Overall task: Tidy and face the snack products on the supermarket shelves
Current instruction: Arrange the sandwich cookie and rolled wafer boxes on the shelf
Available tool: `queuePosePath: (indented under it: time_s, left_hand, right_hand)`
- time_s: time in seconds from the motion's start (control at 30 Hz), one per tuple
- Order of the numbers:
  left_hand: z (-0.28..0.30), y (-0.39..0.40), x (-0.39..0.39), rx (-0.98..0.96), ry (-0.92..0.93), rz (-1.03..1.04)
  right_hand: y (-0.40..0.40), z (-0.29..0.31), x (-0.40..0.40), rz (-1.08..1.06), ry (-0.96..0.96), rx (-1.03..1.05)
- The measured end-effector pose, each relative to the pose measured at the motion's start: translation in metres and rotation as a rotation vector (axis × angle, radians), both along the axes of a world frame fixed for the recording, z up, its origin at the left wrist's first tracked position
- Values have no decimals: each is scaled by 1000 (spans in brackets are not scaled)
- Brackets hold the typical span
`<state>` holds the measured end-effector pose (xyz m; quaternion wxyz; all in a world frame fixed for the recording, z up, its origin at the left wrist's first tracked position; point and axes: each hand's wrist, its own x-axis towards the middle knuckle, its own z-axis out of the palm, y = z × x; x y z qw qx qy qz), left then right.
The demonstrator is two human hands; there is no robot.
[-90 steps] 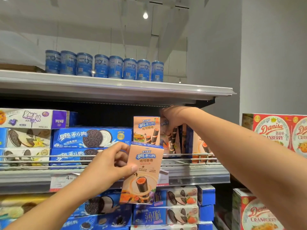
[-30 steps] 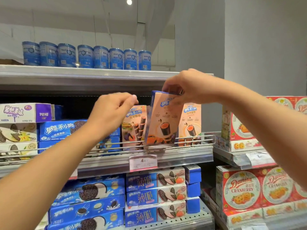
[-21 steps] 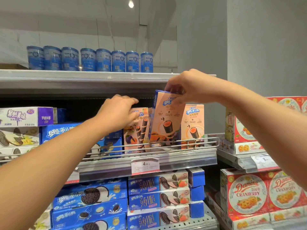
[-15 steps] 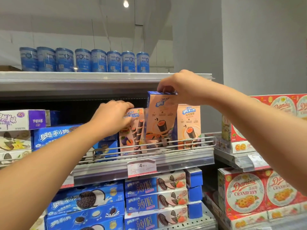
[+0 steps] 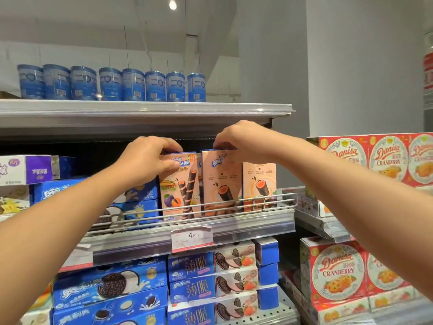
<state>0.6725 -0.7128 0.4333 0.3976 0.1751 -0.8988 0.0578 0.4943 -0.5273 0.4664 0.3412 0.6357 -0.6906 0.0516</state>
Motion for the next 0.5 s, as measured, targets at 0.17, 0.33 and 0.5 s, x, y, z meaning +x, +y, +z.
queuePosePath:
  time_s: [0.17, 0.33, 0.5]
  left_hand:
    - [1, -1, -2, 2, -15, -38]
    - [-1, -2, -7, 11, -49, -25]
    - [-2, 1, -8, 12, -76, 16]
  right_hand:
    - [-10, -3, -6, 8, -44, -50]
    - [-18, -10, -6, -56, -27, -24]
    - [-19, -11, -7, -64, -50, -24]
